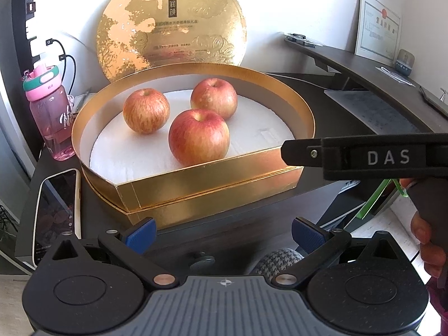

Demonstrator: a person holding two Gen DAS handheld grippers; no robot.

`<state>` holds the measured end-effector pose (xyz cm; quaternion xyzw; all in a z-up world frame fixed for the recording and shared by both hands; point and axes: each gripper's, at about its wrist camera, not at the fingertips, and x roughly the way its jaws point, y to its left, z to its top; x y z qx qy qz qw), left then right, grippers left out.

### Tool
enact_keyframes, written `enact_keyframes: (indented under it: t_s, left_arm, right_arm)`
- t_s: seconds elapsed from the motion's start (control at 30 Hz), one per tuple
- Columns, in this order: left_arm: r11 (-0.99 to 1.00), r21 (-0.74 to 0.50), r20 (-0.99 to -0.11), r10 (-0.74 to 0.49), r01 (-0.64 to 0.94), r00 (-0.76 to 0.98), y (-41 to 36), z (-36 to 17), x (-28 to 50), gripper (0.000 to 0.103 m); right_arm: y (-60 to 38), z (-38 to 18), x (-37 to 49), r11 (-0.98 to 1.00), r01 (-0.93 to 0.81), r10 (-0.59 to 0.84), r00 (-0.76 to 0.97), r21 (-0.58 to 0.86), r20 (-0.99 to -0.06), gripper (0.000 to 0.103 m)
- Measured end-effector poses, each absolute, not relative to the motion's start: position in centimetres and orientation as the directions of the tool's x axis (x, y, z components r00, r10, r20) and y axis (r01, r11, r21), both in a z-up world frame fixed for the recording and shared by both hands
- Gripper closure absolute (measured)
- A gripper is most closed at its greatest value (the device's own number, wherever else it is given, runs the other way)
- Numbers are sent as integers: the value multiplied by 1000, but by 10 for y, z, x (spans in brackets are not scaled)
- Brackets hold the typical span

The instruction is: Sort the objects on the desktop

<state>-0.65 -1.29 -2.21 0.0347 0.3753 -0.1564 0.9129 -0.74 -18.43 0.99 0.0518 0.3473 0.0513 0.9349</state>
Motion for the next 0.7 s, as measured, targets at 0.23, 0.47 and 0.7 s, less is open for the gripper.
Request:
enact_keyframes:
  t_s: [0.23,0.47,0.7]
  left_arm:
    - [947,-61,-688,-270,317,674,-7,-23,-6,0]
    - [948,-79,-687,-275,307,672,2,-25,-2,0]
    - [949,-92,-689,-280,303,669,7,-27,1,0]
  right_arm:
    - [-175,12,-3,992,-54,112,765,111,-635,0]
    - [-167,13,3,992,-60,115,767,108,-632,0]
    - [-162,11,7,992,-61,117,763,109,-636,0]
